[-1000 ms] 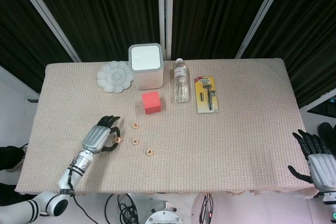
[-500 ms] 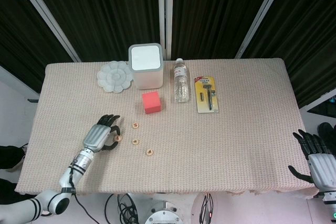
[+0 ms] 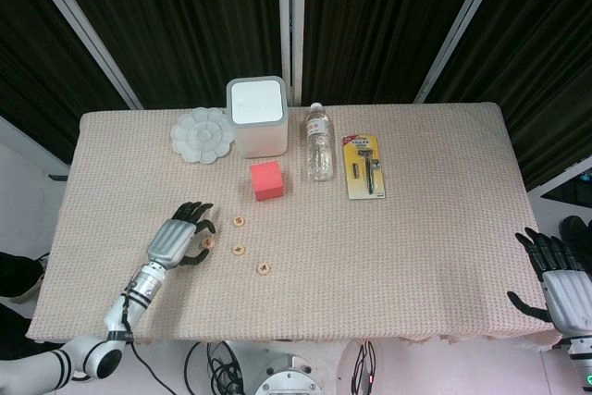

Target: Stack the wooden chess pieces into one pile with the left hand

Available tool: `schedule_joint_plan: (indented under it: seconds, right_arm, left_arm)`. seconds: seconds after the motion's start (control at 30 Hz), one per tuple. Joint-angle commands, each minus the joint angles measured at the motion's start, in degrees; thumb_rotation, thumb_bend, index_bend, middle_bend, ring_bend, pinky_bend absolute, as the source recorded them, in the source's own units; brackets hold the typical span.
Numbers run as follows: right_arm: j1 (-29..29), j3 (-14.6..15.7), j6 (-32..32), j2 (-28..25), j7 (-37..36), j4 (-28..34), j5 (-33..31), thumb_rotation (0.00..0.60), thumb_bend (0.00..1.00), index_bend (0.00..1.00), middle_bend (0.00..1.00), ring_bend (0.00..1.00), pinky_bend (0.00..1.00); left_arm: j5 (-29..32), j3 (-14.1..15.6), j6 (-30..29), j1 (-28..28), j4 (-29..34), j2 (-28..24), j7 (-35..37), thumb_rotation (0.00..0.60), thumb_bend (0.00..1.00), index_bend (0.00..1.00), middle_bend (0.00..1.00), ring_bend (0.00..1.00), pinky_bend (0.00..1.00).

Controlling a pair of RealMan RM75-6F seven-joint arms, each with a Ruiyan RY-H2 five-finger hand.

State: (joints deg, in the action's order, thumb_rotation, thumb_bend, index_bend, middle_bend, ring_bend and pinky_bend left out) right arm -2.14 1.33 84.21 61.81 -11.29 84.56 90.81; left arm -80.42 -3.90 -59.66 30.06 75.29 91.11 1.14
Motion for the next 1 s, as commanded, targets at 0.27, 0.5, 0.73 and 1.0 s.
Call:
schedule_joint_plan:
  seconds: [0.27,0.5,0.73,1.0]
  right_arm:
    - [-0.2,0.0,0.0,0.1,0.2,0.4,0.4,0.6,0.16,0.0,0.0,0.0,0.0]
    - [0.3,0.2,0.4,0.0,-0.3,0.0,0.1,0.6,0.16,0.0,0.0,0.0,0.0]
    - [0.3,0.0,0.3,0.0,-1.0,-0.7,-0.1,0.6,0.16,0.0,0.0,0.0,0.0]
    - [-0.1,0.0,-0.5,0.5,-0.9,-0.9,-0.1,0.6,0.16,0.0,0.0,0.0,0.0]
  left_arm:
    - [-4.0,1.2,-1.5,1.2,6.1,-1.1,-3.3,0.6,0.32,0.37,0.07,0.0,0.0]
    - [-1.6,0.5,1.1,2.4,3.9,1.8,-5.6,0.6,0.32,0.37,0.07,0.0,0.0]
    - [-1.0,0.5,1.8,2.9,2.1,3.1,-5.4,0.6,0.31,0.37,0.07,0.0,0.0]
    - [-1.8,1.0,2.7,3.9,0.9,4.0,-4.5,0.6,0.32,0.37,0.07,0.0,0.0]
